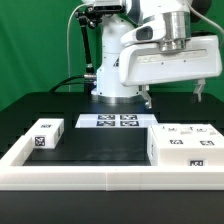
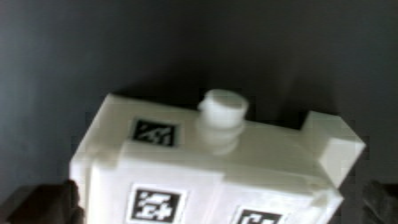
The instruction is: Assemble cabinet
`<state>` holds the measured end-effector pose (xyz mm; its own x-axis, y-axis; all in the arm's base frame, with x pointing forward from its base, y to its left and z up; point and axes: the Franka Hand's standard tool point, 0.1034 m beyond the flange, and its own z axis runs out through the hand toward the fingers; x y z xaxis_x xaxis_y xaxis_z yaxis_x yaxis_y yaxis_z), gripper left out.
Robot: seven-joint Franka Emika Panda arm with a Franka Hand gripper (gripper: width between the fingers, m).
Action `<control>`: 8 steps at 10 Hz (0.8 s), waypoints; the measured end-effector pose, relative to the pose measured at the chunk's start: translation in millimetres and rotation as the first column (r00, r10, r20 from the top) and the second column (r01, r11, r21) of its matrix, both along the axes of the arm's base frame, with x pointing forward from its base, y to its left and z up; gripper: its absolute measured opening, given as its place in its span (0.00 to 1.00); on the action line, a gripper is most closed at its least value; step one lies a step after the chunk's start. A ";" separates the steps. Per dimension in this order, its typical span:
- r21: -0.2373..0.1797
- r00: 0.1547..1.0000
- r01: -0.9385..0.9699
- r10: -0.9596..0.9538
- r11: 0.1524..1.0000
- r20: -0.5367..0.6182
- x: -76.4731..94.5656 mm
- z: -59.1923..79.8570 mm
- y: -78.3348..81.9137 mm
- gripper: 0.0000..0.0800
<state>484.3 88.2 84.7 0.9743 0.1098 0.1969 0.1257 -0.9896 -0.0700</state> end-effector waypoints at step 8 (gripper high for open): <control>0.031 0.958 0.283 -0.281 0.959 -0.063 -12.2 -27.3 14.6 1.00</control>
Offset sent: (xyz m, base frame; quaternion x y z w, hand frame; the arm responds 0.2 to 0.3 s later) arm -0.0037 -0.0234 -0.0214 0.0205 0.0406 0.0998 0.9940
